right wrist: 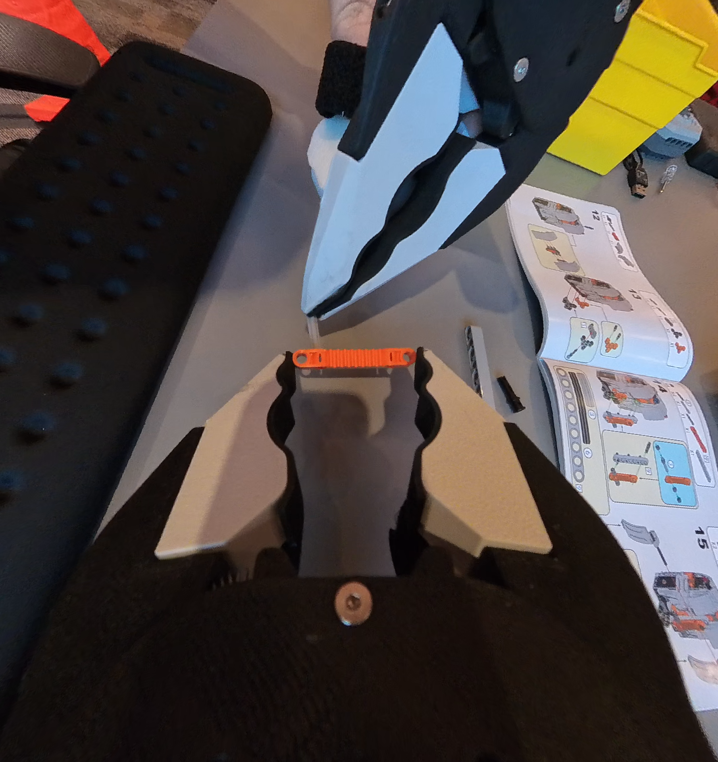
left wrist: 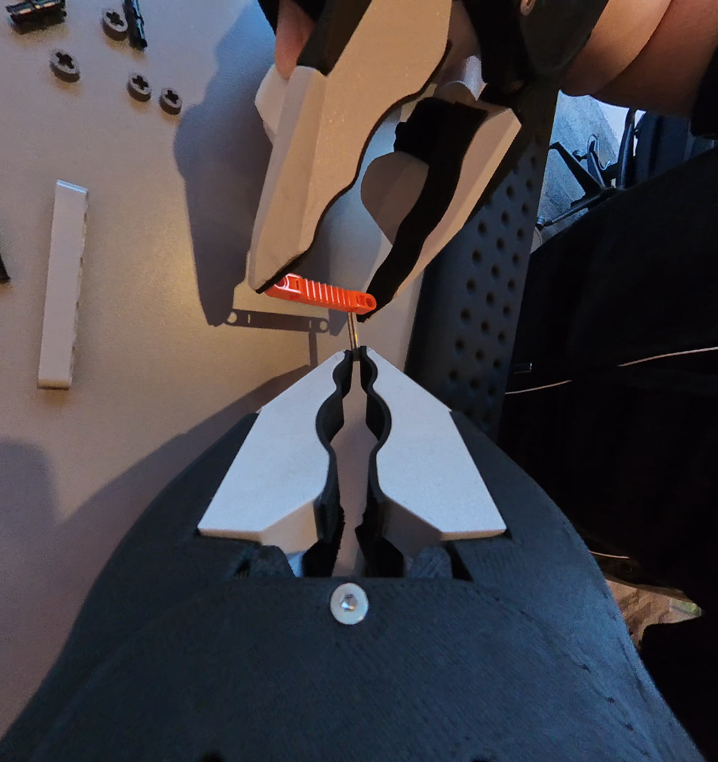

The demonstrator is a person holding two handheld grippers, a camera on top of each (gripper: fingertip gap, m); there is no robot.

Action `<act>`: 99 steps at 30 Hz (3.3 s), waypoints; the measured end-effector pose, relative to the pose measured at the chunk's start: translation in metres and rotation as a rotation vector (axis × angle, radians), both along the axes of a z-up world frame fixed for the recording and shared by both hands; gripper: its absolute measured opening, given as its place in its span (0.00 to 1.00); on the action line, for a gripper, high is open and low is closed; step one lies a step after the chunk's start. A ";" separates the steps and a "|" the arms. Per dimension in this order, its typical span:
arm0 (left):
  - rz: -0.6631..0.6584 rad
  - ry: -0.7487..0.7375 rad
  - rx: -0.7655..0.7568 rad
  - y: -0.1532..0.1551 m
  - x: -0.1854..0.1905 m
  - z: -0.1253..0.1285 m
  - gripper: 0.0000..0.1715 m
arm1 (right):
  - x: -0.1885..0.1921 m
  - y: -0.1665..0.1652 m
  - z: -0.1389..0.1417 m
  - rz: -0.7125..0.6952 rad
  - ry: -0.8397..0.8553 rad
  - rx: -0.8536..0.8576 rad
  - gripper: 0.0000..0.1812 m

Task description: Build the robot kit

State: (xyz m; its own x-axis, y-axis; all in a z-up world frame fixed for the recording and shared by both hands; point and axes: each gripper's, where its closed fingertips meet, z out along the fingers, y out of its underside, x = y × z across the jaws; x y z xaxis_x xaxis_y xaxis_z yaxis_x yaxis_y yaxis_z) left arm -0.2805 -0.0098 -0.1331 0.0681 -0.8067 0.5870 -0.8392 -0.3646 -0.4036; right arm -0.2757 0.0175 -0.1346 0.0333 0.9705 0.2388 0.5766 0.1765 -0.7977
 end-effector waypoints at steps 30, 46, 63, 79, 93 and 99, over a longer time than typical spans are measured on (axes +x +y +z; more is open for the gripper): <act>-0.083 -0.019 -0.034 -0.016 0.002 -0.027 0.00 | -0.003 -0.012 -0.024 0.048 -0.064 -0.138 0.31; -0.120 0.067 0.035 -0.011 -0.009 -0.029 0.00 | 0.004 -0.016 -0.028 0.054 -0.094 -0.255 0.32; -0.239 0.357 0.123 0.002 -0.035 -0.031 0.00 | 0.004 -0.011 -0.027 -0.043 -0.146 -0.180 0.32; -0.252 0.382 0.382 0.015 -0.039 -0.032 0.03 | 0.005 -0.012 -0.028 -0.045 -0.140 -0.208 0.32; -0.032 0.139 0.648 0.022 -0.036 -0.032 0.11 | 0.005 -0.012 -0.028 -0.043 -0.136 -0.221 0.32; -0.016 0.057 0.664 0.021 -0.032 -0.032 0.06 | 0.005 -0.012 -0.029 -0.043 -0.135 -0.227 0.32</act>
State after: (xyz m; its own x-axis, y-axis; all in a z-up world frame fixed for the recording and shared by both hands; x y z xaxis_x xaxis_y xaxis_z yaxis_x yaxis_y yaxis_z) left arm -0.3125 0.0108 -0.1651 0.0690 -0.9968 -0.0394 -0.8694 -0.0408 -0.4925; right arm -0.2709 0.0053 -0.1632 0.0584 0.9981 0.0205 0.6839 -0.0250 -0.7291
